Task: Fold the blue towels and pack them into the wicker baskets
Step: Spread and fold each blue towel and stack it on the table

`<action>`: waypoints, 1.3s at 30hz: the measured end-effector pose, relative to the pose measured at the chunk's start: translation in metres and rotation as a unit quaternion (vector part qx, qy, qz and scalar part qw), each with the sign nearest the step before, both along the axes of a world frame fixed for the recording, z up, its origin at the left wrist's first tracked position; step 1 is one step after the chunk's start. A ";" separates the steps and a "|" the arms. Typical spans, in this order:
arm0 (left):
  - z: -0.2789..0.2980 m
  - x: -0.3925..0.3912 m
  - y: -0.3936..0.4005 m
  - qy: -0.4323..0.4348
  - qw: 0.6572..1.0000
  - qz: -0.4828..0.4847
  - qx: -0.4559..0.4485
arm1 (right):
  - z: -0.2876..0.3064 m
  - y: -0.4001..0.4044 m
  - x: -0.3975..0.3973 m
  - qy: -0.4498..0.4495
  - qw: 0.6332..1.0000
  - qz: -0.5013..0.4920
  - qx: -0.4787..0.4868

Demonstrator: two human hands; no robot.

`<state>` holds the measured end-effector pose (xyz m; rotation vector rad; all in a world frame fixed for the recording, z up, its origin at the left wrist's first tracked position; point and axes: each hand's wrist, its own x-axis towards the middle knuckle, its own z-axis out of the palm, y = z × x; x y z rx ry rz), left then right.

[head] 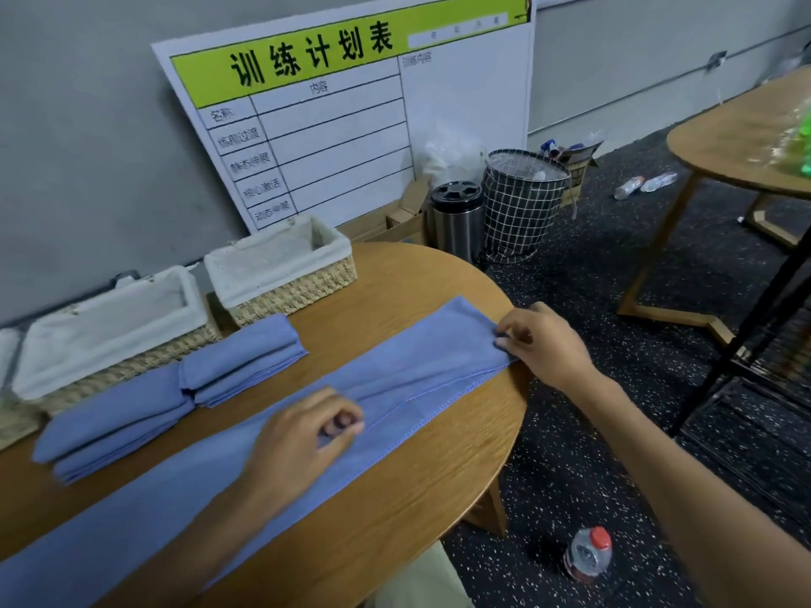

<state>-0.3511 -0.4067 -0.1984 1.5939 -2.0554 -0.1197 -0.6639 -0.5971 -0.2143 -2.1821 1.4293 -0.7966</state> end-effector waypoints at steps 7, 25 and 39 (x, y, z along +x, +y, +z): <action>-0.015 0.033 0.053 -0.039 0.996 0.085 -0.013 | -0.002 0.006 0.004 -0.033 0.999 -0.019 0.004; -0.016 0.037 0.086 -0.125 0.991 -0.013 -0.038 | 0.006 -0.008 0.002 0.010 0.999 0.014 0.030; -0.002 0.036 0.098 -0.117 0.988 0.077 -0.066 | 0.007 0.014 0.019 0.105 0.988 -0.077 -0.084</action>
